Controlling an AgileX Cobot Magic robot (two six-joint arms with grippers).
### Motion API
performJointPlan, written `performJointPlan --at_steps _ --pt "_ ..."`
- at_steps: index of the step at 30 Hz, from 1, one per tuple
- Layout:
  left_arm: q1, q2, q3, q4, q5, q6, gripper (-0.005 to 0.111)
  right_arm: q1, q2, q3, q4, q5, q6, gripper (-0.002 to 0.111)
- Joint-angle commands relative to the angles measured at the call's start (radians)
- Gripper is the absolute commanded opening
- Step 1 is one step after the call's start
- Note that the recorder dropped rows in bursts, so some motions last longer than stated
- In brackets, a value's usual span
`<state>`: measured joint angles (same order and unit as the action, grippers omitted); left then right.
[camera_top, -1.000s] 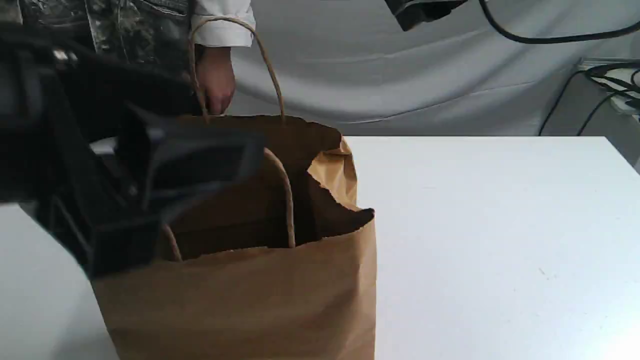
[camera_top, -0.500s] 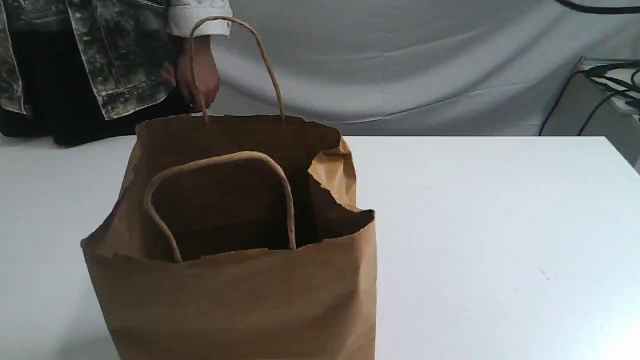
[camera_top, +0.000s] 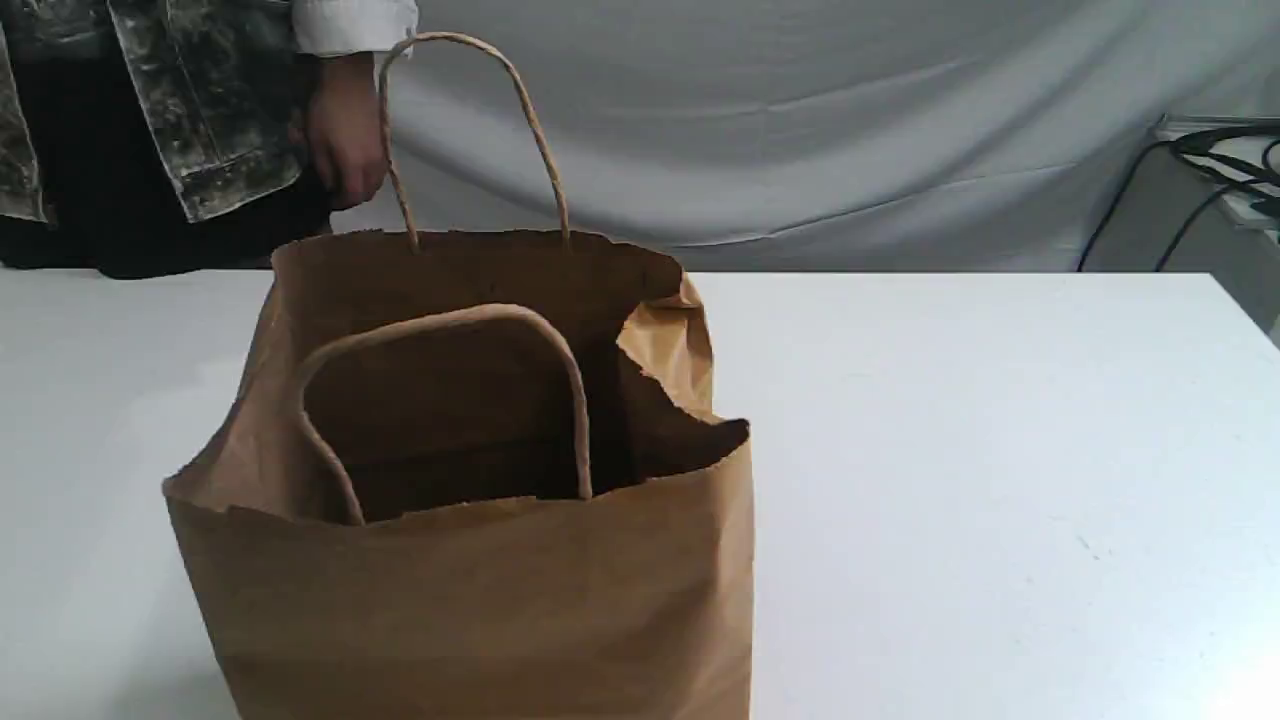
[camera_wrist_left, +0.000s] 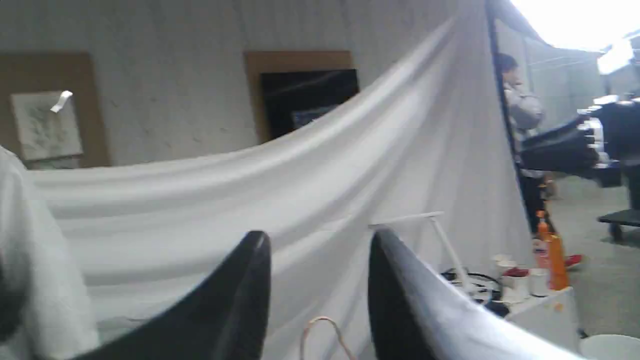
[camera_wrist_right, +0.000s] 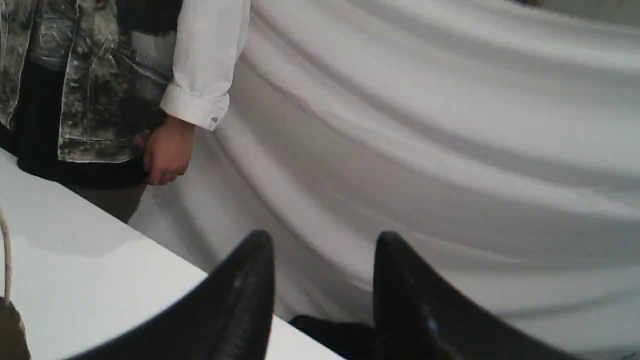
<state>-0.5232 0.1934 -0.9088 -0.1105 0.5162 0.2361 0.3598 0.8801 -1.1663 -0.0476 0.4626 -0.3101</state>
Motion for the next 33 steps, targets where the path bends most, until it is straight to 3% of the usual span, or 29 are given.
performJointPlan --at_steps 1,5,10,16,20,23,26,29,31,33 --pt "0.094 -0.052 0.001 -0.012 0.026 0.093 0.018 0.000 -0.163 0.153 -0.005 -0.025 -0.028 0.016" --pt "0.202 -0.108 0.001 -0.017 0.105 0.115 0.001 0.000 -0.348 0.301 0.015 -0.023 -0.010 0.005" --pt "0.299 -0.174 0.001 -0.158 0.225 0.117 0.000 0.000 -0.567 0.423 0.015 -0.011 0.064 0.000" --pt "0.340 -0.193 0.012 -0.259 0.374 0.145 0.000 0.000 -0.759 0.489 0.015 0.085 0.083 0.000" --pt "0.340 -0.193 0.082 -0.394 0.341 0.193 0.000 0.000 -0.856 0.495 0.007 0.301 0.083 0.000" --pt "0.340 -0.193 0.240 -0.578 0.192 0.314 0.000 0.000 -0.880 0.495 0.005 0.487 0.083 0.000" --pt "0.340 -0.193 0.448 -0.872 0.010 0.543 0.000 0.000 -0.880 0.498 -0.003 0.618 0.083 0.000" --pt "0.340 -0.191 0.645 -1.220 -0.137 0.861 0.000 0.000 -0.880 0.529 -0.018 0.612 0.086 0.000" --pt "0.340 -0.191 0.761 -1.576 -0.188 1.092 0.000 0.000 -0.880 0.559 -0.045 0.579 0.104 0.000" --pt "0.340 -0.191 0.836 -1.634 -0.172 1.217 0.000 0.000 -0.880 0.592 -0.068 0.544 0.149 0.000"
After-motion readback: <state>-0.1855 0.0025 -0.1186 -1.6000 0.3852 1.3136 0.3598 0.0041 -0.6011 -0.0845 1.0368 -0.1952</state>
